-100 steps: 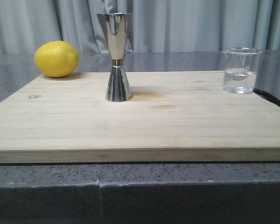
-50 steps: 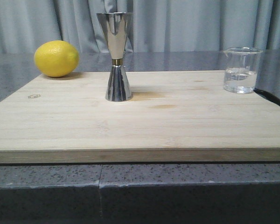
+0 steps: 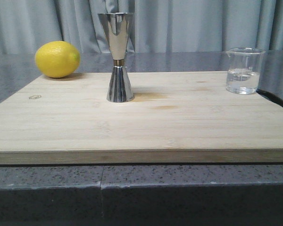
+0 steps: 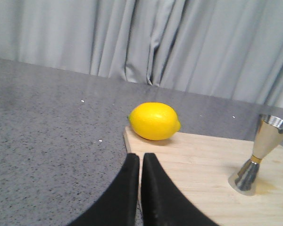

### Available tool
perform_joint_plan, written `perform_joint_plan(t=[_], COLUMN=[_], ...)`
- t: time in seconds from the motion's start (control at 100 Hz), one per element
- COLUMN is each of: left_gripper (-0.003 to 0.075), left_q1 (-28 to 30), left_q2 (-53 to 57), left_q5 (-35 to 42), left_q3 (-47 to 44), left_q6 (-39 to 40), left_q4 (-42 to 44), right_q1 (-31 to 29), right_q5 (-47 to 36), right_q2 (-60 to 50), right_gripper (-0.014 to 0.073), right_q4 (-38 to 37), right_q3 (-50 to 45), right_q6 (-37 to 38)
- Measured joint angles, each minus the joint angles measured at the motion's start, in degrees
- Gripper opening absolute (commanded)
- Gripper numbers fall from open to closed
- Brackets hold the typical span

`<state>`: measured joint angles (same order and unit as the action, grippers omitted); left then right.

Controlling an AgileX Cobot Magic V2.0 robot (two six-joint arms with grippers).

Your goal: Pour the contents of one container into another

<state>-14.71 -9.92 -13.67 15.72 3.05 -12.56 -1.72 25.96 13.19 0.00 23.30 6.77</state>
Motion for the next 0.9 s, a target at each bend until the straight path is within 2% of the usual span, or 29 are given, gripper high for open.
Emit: perform_joint_plan(t=[0.06,0.13,0.18,0.19,0.2,0.31,0.35,0.4,0.44,0.58,0.9], left_gripper=[0.0007,0.0081,0.0165,0.0209,0.0209,0.0482,0.0564,0.0625,0.0645,0.064,0.064], left_q1=[-2.0,-4.15,-5.74,-5.98,-6.44,-10.04,-11.46,-13.04,-14.26,-17.91,-24.97], left_q2=[-3.25,-7.25,-9.97,-10.76,-11.16,-17.24,-19.46,-22.08,-24.39,-32.52,-52.15], left_q5=[0.0,0.64,1.44,1.65,1.78,5.29,7.14,9.43,11.51,19.65,43.08], left_q3=[1.58,3.21,4.16,4.42,4.54,5.53,5.65,5.65,5.65,5.65,5.74], left_q6=[-0.7,-1.33,-2.28,-2.46,-2.63,-4.82,-5.34,-5.6,-5.72,-5.81,-5.81], left_q4=[0.0,0.0,0.0,0.0,0.0,0.0,0.0,0.0,0.12,0.35,0.35], right_q1=[0.0,0.0,0.0,0.0,0.0,0.0,0.11,0.11,0.11,1.37,11.09], right_q5=[0.59,0.59,0.39,0.26,0.06,-1.3,-1.54,-2.06,-2.51,-8.13,-28.75], right_q2=[2.93,6.11,8.07,8.57,8.82,12.43,13.66,14.98,16.02,18.27,19.27], right_gripper=[-0.0011,0.0071,0.0153,0.0179,0.0193,0.0402,0.0444,0.0472,0.0472,0.0468,0.0468], right_q4=[0.0,0.0,0.0,0.0,0.0,0.0,0.0,0.0,0.0,0.0,0.41], right_q3=[2.14,3.84,4.51,4.59,4.73,4.87,4.87,4.87,4.87,2.86,-7.56], right_q6=[-0.54,-0.75,-0.75,-0.75,-0.82,-0.9,-0.9,-0.9,-0.95,-1.03,-1.09])
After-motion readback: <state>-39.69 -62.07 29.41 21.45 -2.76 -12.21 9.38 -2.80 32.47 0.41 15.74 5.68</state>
